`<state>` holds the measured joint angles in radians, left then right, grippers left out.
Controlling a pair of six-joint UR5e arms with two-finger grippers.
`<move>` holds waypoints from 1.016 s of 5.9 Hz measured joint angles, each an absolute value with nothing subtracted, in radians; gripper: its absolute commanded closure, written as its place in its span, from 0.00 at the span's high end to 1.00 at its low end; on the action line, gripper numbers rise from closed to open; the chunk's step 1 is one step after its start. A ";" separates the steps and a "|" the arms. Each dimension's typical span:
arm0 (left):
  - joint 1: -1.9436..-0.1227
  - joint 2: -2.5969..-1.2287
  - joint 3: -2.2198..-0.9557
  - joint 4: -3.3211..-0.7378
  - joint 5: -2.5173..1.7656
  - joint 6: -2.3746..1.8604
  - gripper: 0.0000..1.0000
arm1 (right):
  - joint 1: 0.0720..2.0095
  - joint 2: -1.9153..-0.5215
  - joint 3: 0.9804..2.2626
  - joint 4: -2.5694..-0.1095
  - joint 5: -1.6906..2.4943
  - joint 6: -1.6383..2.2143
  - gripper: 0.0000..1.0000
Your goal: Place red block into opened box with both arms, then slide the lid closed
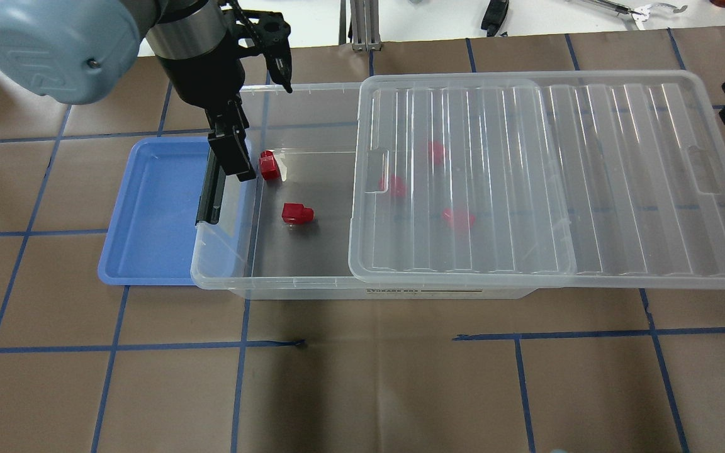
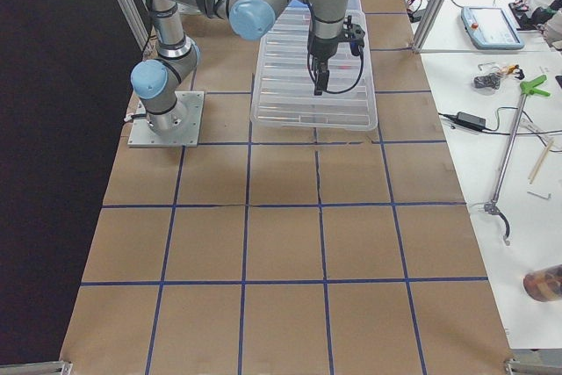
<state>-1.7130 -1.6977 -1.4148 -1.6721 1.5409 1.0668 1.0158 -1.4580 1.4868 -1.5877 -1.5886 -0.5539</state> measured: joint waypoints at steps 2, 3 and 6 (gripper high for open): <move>-1.691 -1.660 -1.422 -1.646 1.576 0.638 0.98 | 0.922 -1.356 1.493 -1.693 -1.631 -0.607 1.00; -1.684 -1.655 -1.426 -1.641 1.588 0.450 0.98 | 0.912 -1.323 1.518 -1.767 -1.651 -0.608 1.00; -1.678 -1.648 -1.427 -1.596 1.592 -0.013 0.98 | 0.907 -1.326 1.610 -1.827 -1.660 -0.571 1.00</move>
<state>-1.6778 -1.6482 -1.4271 -1.5959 1.5925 -0.0133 0.9069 -1.3259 1.6103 -1.8267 -1.6600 -0.5706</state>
